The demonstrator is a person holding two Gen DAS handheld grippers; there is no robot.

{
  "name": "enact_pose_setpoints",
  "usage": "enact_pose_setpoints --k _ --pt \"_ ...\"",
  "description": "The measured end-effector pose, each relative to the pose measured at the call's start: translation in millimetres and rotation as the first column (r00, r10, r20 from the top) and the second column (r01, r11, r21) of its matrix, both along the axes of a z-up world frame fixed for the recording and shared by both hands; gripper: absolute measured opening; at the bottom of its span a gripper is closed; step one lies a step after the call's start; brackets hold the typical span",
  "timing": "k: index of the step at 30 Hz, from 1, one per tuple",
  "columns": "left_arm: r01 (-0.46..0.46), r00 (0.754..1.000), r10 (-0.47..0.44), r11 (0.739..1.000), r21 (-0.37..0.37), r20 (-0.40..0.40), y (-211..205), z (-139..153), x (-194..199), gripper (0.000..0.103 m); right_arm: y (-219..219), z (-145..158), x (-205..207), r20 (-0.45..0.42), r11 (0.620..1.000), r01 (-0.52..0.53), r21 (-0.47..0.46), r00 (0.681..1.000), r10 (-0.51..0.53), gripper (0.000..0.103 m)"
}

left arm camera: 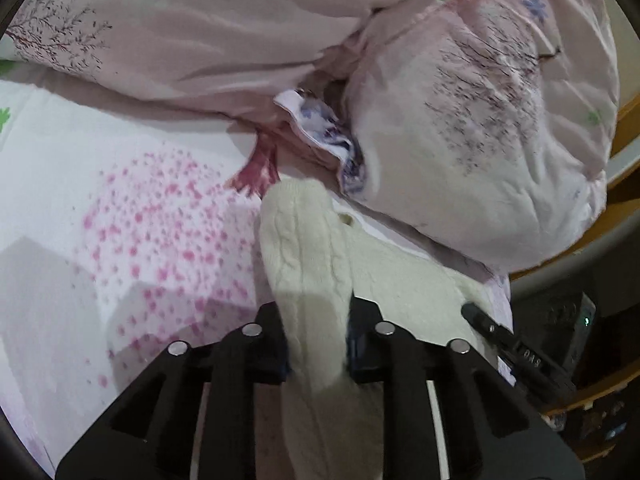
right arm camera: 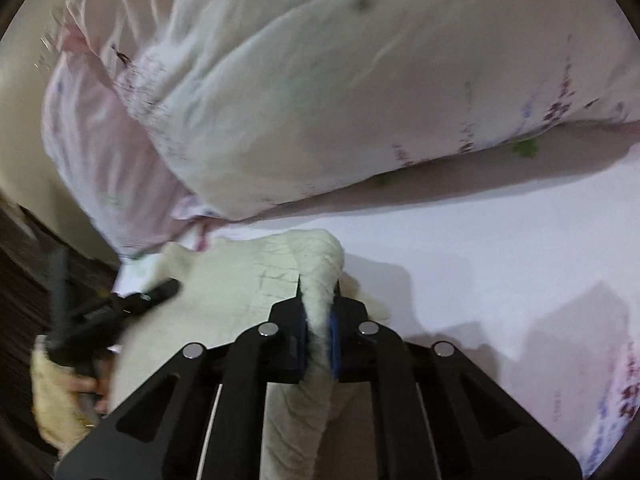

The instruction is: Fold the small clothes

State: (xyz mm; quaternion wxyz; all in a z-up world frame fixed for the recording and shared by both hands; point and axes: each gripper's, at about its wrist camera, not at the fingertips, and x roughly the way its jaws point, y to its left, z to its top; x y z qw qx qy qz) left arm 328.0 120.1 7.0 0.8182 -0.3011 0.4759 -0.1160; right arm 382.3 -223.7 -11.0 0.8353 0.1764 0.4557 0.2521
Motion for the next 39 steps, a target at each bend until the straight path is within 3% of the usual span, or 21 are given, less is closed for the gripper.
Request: enact_pose_setpoints --k 5,9,10,11,12,17,18,19,25,27,30,32,36,39 --pt "-0.042 0.998 0.042 0.999 0.02 -0.039 5 -6 5 0.016 1 -7 4 -0.037 0.997 0.025 -0.078 0.999 -0.028 0.01" --pt "-0.034 0.999 0.033 0.999 -0.025 -0.012 11 13 -21 0.021 -22 2 -10 -0.083 0.999 -0.003 0.055 0.997 0.008 0.038" --pt "-0.031 1.0 0.031 0.999 -0.037 -0.002 13 18 -30 0.034 -30 5 -18 -0.093 0.995 -0.02 0.097 0.995 0.029 0.042" --pt "-0.026 1.0 0.027 0.999 -0.046 0.011 15 24 -45 0.042 -35 6 -25 -0.095 0.992 -0.031 0.119 0.995 0.042 0.043" --pt "-0.027 0.999 0.028 0.999 -0.045 0.016 15 28 -54 0.056 -40 7 -32 -0.093 0.99 -0.043 0.133 0.994 0.055 0.043" --pt "0.033 0.999 -0.031 0.997 -0.065 0.043 8 31 -111 0.057 -41 3 -68 -0.084 0.981 -0.117 0.157 0.988 0.131 0.039" --pt "0.05 0.998 -0.047 0.996 -0.073 0.043 3 30 -119 0.057 -36 3 -71 -0.079 0.981 -0.125 0.149 0.987 0.138 0.019" --pt "0.061 0.997 -0.058 0.996 -0.071 0.045 -2 30 -124 0.057 -32 1 -75 -0.07 0.984 -0.137 0.118 0.987 0.146 0.016" --pt "0.049 0.998 -0.051 0.997 0.055 0.048 -16 27 -124 0.059 -10 -4 -80 -0.024 0.997 -0.064 -0.045 0.998 0.063 0.014" --pt "0.049 0.997 -0.057 0.99 0.131 0.054 -26 25 -121 0.059 -4 -4 -80 -0.001 0.994 -0.049 -0.093 0.999 0.049 0.014" --pt "0.045 0.997 -0.056 0.982 0.181 0.056 -32 23 -117 0.061 0 -4 -76 0.003 0.992 -0.037 -0.119 0.999 0.038 0.014" --pt "0.042 0.997 -0.052 0.983 0.176 0.053 -31 26 -120 0.061 -1 -3 -75 -0.013 0.995 -0.047 -0.087 0.999 0.046 0.018" --pt "0.07 0.995 -0.073 0.996 0.058 0.066 -15 34 -146 0.068 -28 3 -94 -0.049 0.994 -0.091 0.064 0.994 0.094 0.038" --pt "0.089 0.993 -0.091 0.995 0.034 0.073 -10 35 -169 0.068 -40 2 -114 -0.063 0.983 -0.126 0.133 0.989 0.135 0.041"
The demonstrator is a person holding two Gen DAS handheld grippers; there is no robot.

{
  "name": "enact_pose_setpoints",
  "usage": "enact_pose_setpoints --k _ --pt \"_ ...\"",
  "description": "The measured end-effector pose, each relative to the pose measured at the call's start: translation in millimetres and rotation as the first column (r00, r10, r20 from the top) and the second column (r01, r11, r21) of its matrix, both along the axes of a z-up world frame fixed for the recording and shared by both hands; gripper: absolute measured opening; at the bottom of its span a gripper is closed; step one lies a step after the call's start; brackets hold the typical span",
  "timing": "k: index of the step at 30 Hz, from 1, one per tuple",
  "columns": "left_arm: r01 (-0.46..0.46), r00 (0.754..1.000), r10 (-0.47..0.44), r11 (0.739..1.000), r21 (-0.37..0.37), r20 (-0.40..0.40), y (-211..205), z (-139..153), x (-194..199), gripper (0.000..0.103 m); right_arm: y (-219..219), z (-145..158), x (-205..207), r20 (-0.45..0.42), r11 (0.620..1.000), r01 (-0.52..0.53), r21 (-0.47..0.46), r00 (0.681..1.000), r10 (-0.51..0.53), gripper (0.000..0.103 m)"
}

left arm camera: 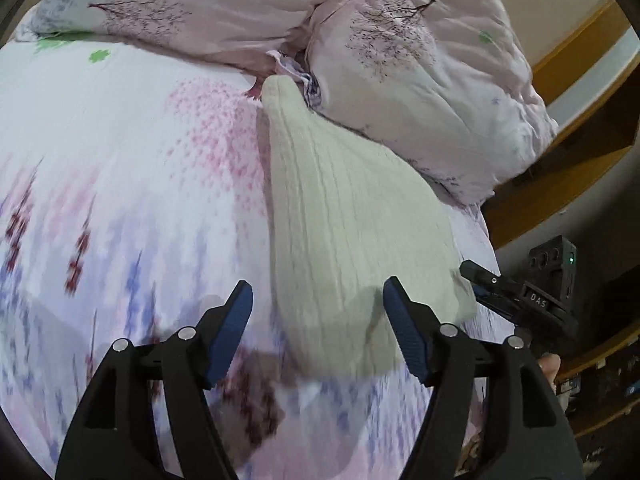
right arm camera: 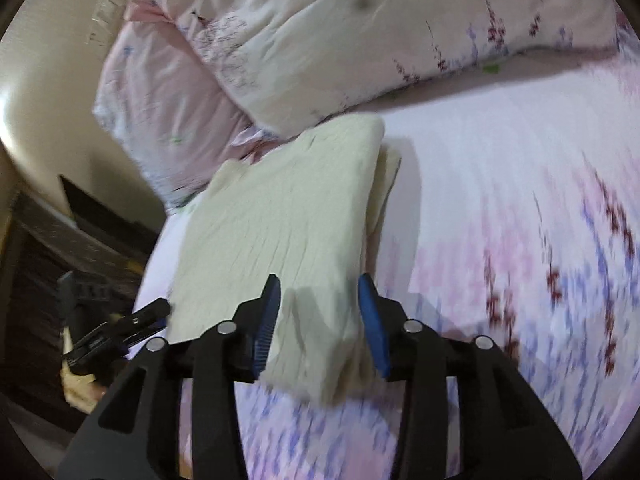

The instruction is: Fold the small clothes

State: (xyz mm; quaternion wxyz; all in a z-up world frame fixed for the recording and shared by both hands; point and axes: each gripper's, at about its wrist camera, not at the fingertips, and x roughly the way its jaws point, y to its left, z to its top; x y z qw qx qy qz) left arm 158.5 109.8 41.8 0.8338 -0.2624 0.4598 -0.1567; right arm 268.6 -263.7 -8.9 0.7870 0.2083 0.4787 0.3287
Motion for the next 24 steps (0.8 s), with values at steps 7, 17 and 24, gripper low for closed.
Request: enact_pose_setpoints --k 7,17,24 --pt "0.019 1.0 -0.017 0.987 0.159 -0.013 -22 -9 -14 0.069 3 -13 -25 0.01 0.997 -0.01 -0.077 1.0 0.011 0.011" --pt "-0.05 0.989 -0.011 0.911 0.409 0.147 -45 18 -37 0.077 14 16 -54 0.249 0.965 0.105 -0.241 0.968 -0.044 0.03" --pt "-0.051 0.962 -0.087 0.872 0.486 0.257 -80 35 -45 0.081 39 30 -81 0.405 0.94 0.081 -0.33 0.912 0.063 0.019"
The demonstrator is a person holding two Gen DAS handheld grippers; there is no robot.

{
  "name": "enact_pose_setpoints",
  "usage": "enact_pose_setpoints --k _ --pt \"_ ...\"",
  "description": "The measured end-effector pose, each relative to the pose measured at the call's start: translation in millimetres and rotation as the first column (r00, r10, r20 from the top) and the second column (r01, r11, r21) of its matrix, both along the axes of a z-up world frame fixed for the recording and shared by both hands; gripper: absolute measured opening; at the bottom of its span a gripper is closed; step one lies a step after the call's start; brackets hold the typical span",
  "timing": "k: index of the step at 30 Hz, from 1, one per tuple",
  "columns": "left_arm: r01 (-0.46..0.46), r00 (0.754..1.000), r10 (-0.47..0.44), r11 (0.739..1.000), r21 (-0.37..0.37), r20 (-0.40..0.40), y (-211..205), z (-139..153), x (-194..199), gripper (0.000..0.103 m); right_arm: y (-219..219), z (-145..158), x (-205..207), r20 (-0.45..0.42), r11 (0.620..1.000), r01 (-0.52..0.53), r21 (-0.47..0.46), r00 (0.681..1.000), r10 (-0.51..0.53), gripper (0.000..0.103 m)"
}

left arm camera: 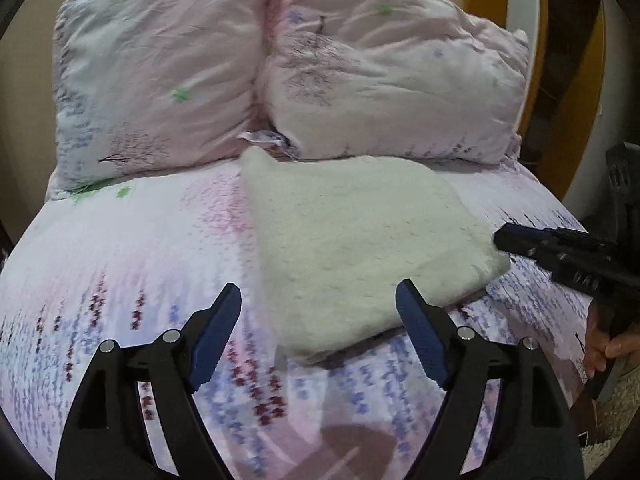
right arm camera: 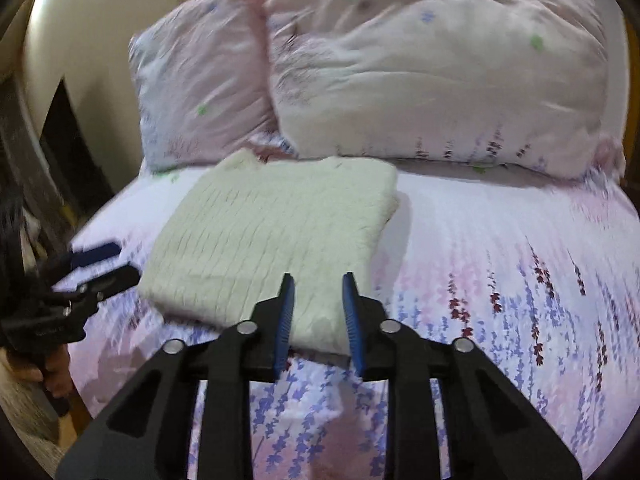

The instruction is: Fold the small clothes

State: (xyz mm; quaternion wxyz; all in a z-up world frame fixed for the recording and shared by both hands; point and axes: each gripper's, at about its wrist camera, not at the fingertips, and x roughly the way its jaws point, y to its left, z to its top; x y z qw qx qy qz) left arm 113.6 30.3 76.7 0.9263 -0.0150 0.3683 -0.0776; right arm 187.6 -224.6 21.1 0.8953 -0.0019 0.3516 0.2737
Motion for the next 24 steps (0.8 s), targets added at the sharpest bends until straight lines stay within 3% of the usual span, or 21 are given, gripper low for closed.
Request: enact_pose_setpoints --k 6,13,18,24 --pt "0.004 0.997 -0.003 1.0 0.015 -0.076 -16 -23 12 0.073 9 -15 3 -0.018 0.997 0.008 -0.082 1.0 -0.01 0.014" --pt "-0.015 0.995 0.022 0.998 0.068 -0.101 -20 -33 16 0.073 15 -32 6 -0.07 0.992 0.013 -0.128 0.997 -0.022 0.014" --pt "-0.033 0.987 0.036 0.999 0.019 -0.159 -12 -43 22 0.073 17 -35 6 -0.076 0.99 0.008 -0.143 0.997 -0.019 0.014" --pt "-0.031 0.983 0.033 0.999 0.017 -0.179 -12 -46 25 0.074 22 -36 7 -0.07 0.985 0.0 -0.171 0.998 -0.012 0.014"
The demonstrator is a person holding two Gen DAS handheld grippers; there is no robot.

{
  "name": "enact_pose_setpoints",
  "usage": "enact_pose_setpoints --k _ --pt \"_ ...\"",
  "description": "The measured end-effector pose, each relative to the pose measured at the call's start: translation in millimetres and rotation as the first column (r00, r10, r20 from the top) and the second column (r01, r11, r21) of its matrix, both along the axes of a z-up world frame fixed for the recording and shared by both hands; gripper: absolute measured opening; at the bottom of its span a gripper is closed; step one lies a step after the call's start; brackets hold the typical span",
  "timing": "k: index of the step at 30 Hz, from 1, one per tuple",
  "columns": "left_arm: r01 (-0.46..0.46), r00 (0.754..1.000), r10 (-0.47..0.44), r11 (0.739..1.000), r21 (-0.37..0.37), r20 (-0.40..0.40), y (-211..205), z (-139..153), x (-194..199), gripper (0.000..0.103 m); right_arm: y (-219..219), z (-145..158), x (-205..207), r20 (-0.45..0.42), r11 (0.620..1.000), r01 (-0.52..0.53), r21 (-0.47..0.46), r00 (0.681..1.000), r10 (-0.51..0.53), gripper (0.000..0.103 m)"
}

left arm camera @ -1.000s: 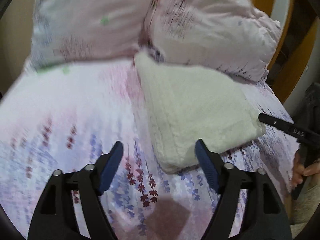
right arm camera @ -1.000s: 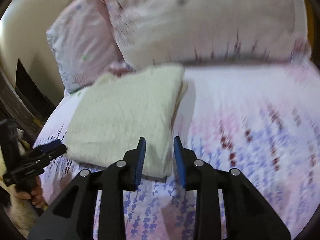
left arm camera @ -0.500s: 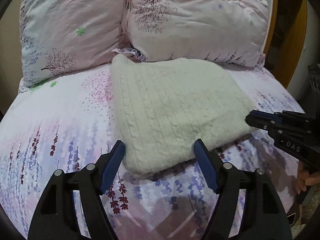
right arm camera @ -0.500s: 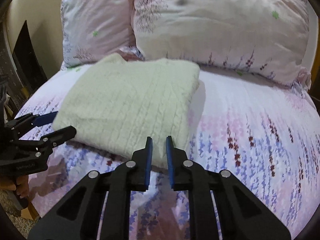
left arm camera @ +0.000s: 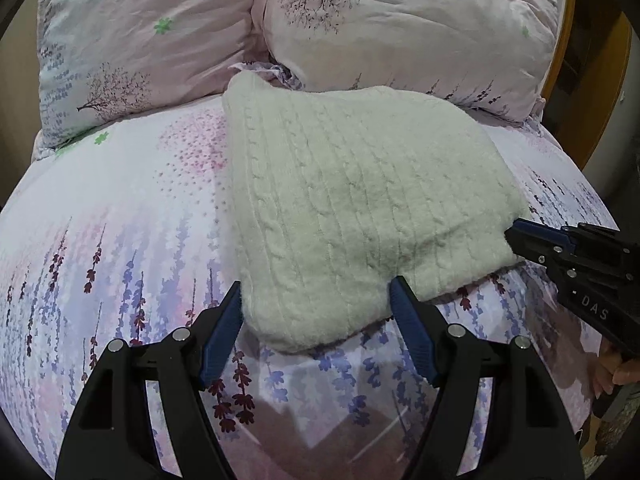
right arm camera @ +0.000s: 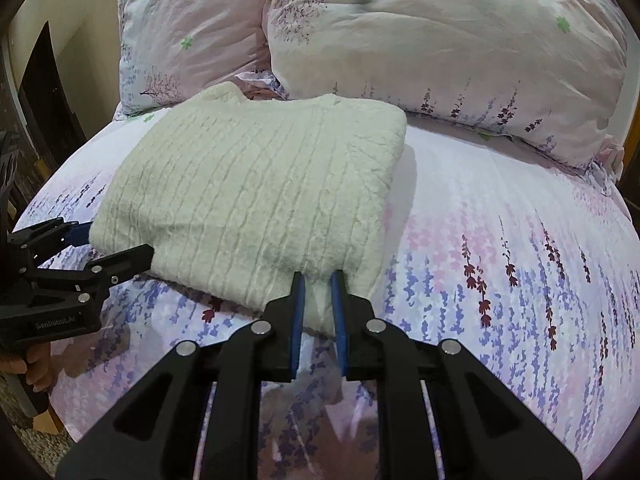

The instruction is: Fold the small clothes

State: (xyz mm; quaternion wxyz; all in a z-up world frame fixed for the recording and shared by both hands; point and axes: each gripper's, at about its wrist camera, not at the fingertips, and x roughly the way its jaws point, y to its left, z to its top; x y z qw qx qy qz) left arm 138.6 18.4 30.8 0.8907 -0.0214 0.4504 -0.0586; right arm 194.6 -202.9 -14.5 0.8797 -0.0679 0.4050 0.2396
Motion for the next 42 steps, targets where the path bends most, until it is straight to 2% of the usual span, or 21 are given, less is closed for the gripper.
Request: enact_pose_setpoints --k 5,7,8,10,12,13,16,19,24,31,35,42 --pt "0.002 1.0 -0.002 1.0 -0.005 -0.011 1 -2 3 0.075 2 0 -1 0.01 1.0 -0.002 -0.014 1.0 0.002 0.015" --pt "0.007 1.0 -0.007 1.0 0.001 0.0 1 1 1 0.075 -2 2 -2 0.004 1.0 0.002 0.014 1.0 -0.002 0.018" --pt "0.009 1.0 -0.009 1.0 -0.001 0.007 1 3 -2 0.075 -5 4 -3 -0.001 0.999 0.005 0.036 1.0 -0.005 0.022" --pt "0.014 1.0 -0.013 1.0 -0.015 0.02 4 8 -12 0.081 -15 9 -9 -0.01 0.994 0.009 0.106 1.0 -0.008 0.045" --pt "0.011 0.999 -0.011 1.0 -0.018 0.043 7 13 -24 0.086 -23 15 -19 0.021 0.993 0.031 0.113 0.999 -0.033 0.06" --pt "0.009 0.999 -0.008 1.0 -0.015 0.053 10 15 -29 0.09 -24 16 -22 0.031 0.994 0.037 0.107 0.999 -0.041 0.065" --pt "-0.004 0.997 0.004 1.0 -0.004 0.077 15 20 -43 0.093 -32 16 -36 0.034 0.993 0.059 0.101 0.997 -0.063 0.073" --pt "-0.019 0.997 0.018 1.0 0.016 0.075 17 21 -54 0.098 -34 12 -47 0.021 0.995 0.063 0.083 0.998 -0.065 0.078" --pt "-0.039 0.999 0.038 0.999 0.037 0.035 18 13 -64 0.098 -31 3 -60 0.011 0.997 0.054 0.048 0.998 -0.055 0.083" --pt "-0.053 0.998 0.055 0.996 0.071 -0.023 12 0 -67 0.098 -25 -12 -65 -0.042 0.998 0.06 0.001 0.997 -0.06 0.084" --pt "-0.058 0.998 0.06 0.996 0.071 -0.036 11 -2 -67 0.099 -21 -15 -67 -0.036 0.998 0.06 -0.025 0.998 -0.061 0.085" --pt "-0.056 0.996 0.06 0.996 0.063 -0.06 10 -7 -65 0.102 -16 -17 -70 -0.03 0.996 0.069 -0.059 0.997 -0.071 0.094"
